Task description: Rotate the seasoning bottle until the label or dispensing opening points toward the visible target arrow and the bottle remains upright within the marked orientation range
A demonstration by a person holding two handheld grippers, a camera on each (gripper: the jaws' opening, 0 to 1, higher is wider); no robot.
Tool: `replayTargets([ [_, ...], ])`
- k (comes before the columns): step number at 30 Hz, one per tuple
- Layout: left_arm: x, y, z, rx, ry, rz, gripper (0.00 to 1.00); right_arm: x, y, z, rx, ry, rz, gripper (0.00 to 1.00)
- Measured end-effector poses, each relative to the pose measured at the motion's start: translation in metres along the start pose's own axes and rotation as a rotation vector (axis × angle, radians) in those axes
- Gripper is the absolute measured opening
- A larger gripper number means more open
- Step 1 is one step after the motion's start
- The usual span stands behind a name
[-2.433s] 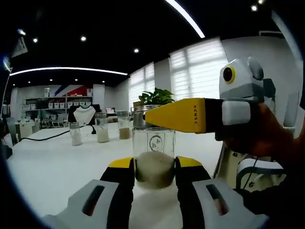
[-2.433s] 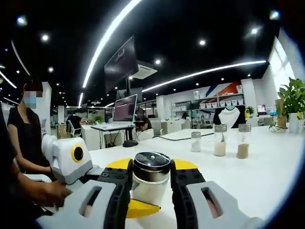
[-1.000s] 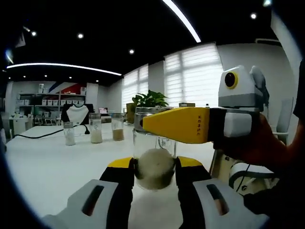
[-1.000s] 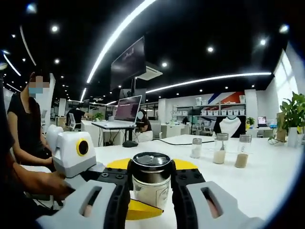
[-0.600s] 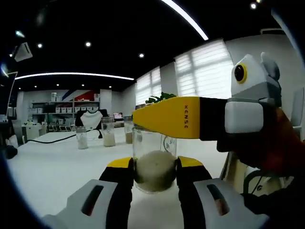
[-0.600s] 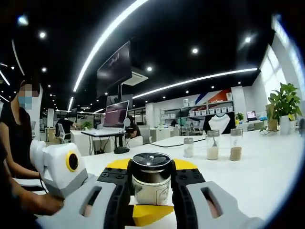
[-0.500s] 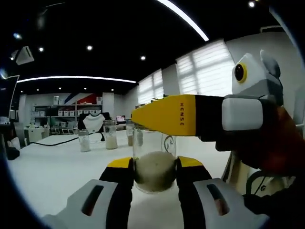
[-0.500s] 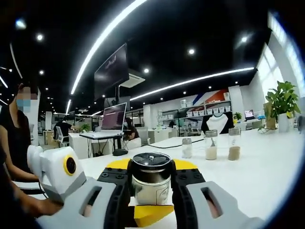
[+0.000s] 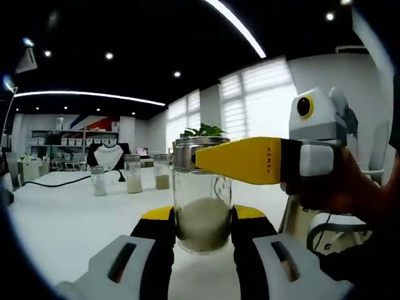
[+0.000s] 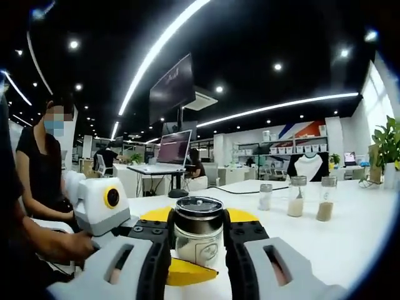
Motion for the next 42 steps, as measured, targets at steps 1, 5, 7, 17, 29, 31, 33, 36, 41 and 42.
replayTargets([
  [1, -0.002, 0.000, -0.001, 0.016, 0.000, -0.032, 0.36, 0.001, 0.001, -0.001, 0.012, -0.002, 0.021, 0.28],
  [5, -0.005, 0.003, -0.001, 0.024, 0.013, -0.090, 0.36, 0.002, 0.002, -0.002, 0.013, -0.019, 0.063, 0.28],
  [7, -0.005, 0.003, -0.002, 0.030, 0.010, -0.103, 0.36, 0.003, 0.002, -0.003, 0.013, -0.025, 0.074, 0.29],
  [17, -0.010, 0.011, -0.010, 0.093, -0.050, -0.216, 0.36, 0.015, 0.003, -0.009, 0.076, -0.025, 0.154, 0.28],
  [29, -0.001, -0.002, -0.006, 0.066, -0.069, -0.021, 0.36, 0.003, -0.003, -0.002, 0.011, -0.005, -0.092, 0.28],
  [31, -0.002, -0.005, -0.006, 0.062, -0.079, -0.002, 0.36, 0.000, -0.003, -0.002, -0.002, -0.040, -0.125, 0.28],
  [33, -0.003, -0.007, -0.008, 0.065, -0.084, 0.028, 0.37, -0.002, -0.004, -0.002, -0.007, -0.051, -0.148, 0.28],
  [36, -0.002, -0.009, -0.008, 0.061, -0.101, 0.082, 0.37, -0.002, -0.005, -0.003, -0.023, -0.081, -0.183, 0.28],
  [41, -0.001, -0.011, -0.006, 0.025, -0.071, 0.149, 0.37, -0.002, -0.006, -0.001, -0.039, -0.101, -0.220, 0.28],
  [42, 0.000, -0.011, -0.007, 0.027, -0.080, 0.165, 0.37, -0.002, -0.007, -0.001, -0.035, -0.101, -0.219, 0.28],
])
Point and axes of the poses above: the point that each gripper's makers call its tool centre point, and the gripper's own axes: y roughly backward along the fingers, x roughly to its left, z roughly out of its top, the point moved 4 cm from there along y, roughly backward along the fingers, and after that the axes turned 7 degrees about x, right-handed, at the moved point
